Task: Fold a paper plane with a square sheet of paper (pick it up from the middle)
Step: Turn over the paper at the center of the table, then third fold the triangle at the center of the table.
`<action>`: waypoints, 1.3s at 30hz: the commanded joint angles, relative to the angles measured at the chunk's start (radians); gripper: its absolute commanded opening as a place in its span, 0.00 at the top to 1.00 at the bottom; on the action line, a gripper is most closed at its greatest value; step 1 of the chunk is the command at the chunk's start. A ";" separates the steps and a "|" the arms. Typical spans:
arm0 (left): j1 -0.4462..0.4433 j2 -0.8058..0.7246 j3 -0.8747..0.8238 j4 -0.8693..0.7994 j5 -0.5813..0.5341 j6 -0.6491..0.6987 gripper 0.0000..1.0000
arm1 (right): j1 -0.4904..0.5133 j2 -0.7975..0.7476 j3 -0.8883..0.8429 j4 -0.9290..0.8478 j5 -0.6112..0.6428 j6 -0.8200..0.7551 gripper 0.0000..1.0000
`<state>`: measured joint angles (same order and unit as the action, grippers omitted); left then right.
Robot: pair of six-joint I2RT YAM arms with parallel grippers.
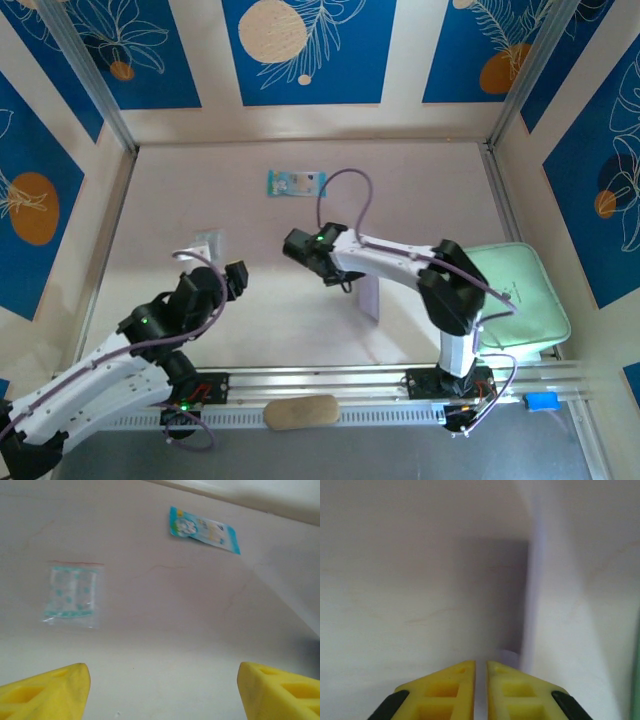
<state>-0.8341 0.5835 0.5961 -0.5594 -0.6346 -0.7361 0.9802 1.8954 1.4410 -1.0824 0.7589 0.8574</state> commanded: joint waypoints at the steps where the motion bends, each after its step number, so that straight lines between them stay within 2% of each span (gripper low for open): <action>1: 0.010 -0.055 -0.020 -0.086 -0.082 -0.038 0.23 | 0.025 0.066 0.086 0.055 -0.116 -0.077 0.83; 7: 0.010 -0.063 -0.015 -0.136 -0.074 -0.063 0.23 | -0.017 0.028 0.057 0.295 -0.416 -0.136 0.70; 10: 0.011 -0.041 -0.012 -0.122 -0.046 -0.056 0.23 | -0.053 -0.075 -0.065 0.463 -0.543 -0.134 0.56; 13: 0.010 0.003 -0.006 -0.085 0.002 -0.042 0.25 | -0.102 -0.198 -0.204 0.568 -0.600 -0.078 0.55; 16: 0.012 0.072 -0.007 -0.008 0.077 -0.012 0.26 | -0.162 -0.325 -0.369 0.663 -0.635 -0.030 0.56; 22: 0.016 0.311 0.037 0.156 0.331 0.050 0.35 | -0.346 -0.553 -0.720 0.850 -0.769 0.090 0.71; 26: 0.016 0.487 0.091 0.218 0.497 0.071 0.38 | -0.461 -0.662 -0.874 0.880 -0.830 0.110 0.76; 29: 0.016 0.591 0.126 0.258 0.601 0.071 0.40 | -0.520 -0.709 -0.931 0.881 -0.865 0.089 0.79; 33: 0.016 0.674 0.146 0.298 0.679 0.045 0.40 | -0.565 -0.717 -0.975 0.920 -0.930 0.051 0.80; 38: 0.015 0.708 0.135 0.336 0.717 0.003 0.40 | -0.568 -0.654 -0.970 0.963 -0.997 0.024 0.83; 39: 0.016 0.708 0.130 0.342 0.718 -0.006 0.40 | -0.567 -0.638 -0.963 0.959 -0.998 0.021 0.86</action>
<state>-0.8265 1.2877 0.7174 -0.2623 0.0269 -0.7097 0.4141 1.2228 0.4732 -0.1501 -0.1661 0.9039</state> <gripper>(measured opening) 0.598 0.149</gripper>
